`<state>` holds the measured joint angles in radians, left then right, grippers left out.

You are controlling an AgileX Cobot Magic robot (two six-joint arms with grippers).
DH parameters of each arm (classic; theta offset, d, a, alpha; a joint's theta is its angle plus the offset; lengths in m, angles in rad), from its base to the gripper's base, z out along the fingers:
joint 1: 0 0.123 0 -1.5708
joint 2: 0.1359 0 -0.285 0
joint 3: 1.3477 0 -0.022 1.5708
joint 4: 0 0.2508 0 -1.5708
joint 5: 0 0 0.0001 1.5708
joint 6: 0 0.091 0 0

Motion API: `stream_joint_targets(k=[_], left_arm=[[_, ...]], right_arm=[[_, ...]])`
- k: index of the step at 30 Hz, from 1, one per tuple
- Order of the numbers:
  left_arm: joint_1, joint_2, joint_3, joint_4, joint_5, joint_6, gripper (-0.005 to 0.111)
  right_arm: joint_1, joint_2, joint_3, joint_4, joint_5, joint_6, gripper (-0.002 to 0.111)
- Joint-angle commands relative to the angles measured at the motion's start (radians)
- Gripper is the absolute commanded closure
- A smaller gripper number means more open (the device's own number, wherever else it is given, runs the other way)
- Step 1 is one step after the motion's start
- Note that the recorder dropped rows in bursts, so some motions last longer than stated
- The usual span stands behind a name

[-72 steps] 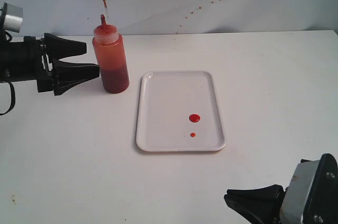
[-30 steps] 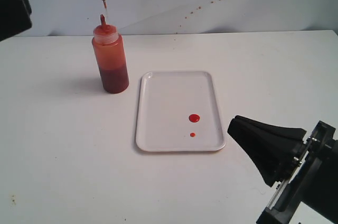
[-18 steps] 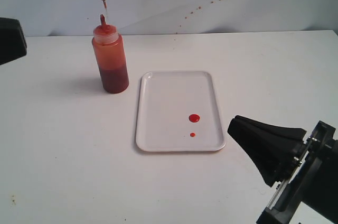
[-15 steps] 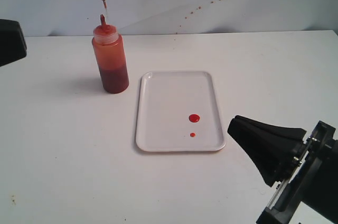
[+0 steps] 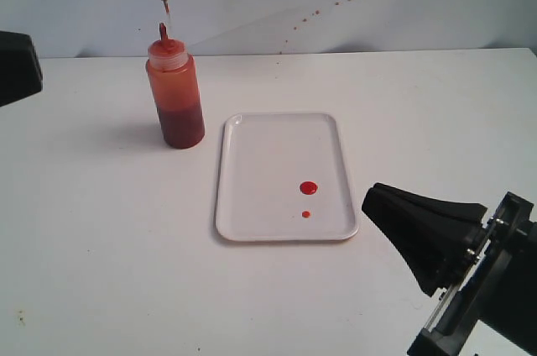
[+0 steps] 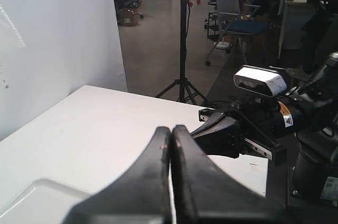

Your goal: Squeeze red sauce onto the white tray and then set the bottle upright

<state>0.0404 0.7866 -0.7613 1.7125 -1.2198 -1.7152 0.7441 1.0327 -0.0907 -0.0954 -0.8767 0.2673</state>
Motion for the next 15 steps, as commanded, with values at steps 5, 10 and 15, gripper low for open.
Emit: stream_joint_targets(k=[5,10,15], left_arm=[[-0.007,-0.037,0.005,-0.002,-0.001,-0.010,0.107],[-0.007,-0.260,0.005,-0.002,-0.001,-0.010,0.107],[-0.007,-0.502,0.005,0.032,0.012,-0.082,0.107]], right_arm=[[0.004,-0.005,0.000,0.006,-0.013,-0.005,0.108],[0.004,-0.005,0.000,0.006,-0.013,-0.005,0.108],[0.004,-0.005,0.000,0.006,-0.013,-0.005,0.108]])
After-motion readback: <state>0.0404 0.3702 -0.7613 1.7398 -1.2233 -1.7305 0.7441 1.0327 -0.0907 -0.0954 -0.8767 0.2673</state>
